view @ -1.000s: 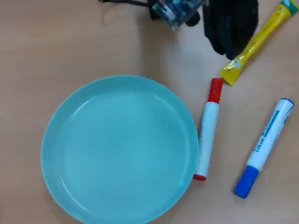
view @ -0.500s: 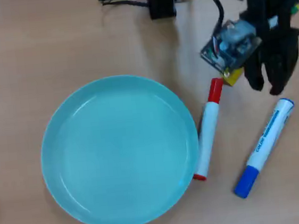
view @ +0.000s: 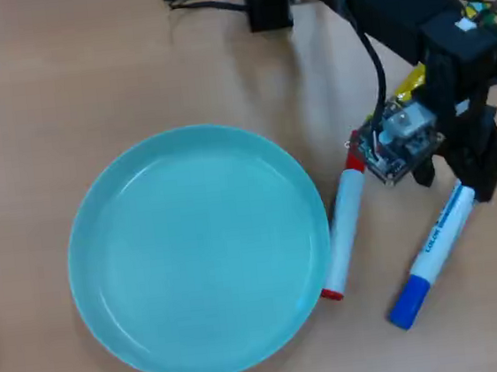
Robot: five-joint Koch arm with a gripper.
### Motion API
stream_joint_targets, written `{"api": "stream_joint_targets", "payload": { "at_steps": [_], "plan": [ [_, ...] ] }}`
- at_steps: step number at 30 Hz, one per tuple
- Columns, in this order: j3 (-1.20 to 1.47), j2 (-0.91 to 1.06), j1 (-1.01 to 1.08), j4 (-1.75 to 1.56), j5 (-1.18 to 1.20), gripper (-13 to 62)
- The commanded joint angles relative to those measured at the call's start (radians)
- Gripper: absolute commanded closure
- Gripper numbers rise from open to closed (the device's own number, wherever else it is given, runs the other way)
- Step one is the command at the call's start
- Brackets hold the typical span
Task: Pick up the blue pen, then put it in the green bowl
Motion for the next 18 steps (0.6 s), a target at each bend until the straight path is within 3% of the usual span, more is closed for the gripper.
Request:
{"api": "stream_joint_targets", "payload": {
  "at_steps": [1, 7, 18],
  "plan": [
    [-0.103, 0.006, 0.002, -0.017, -0.017, 15.8],
    [-0.106, -0.04, 0.005, -0.064, -0.02, 8.7],
    [-0.106, -0.124, 0.002, -0.198, -0.051, 8.5]
  ]
}}
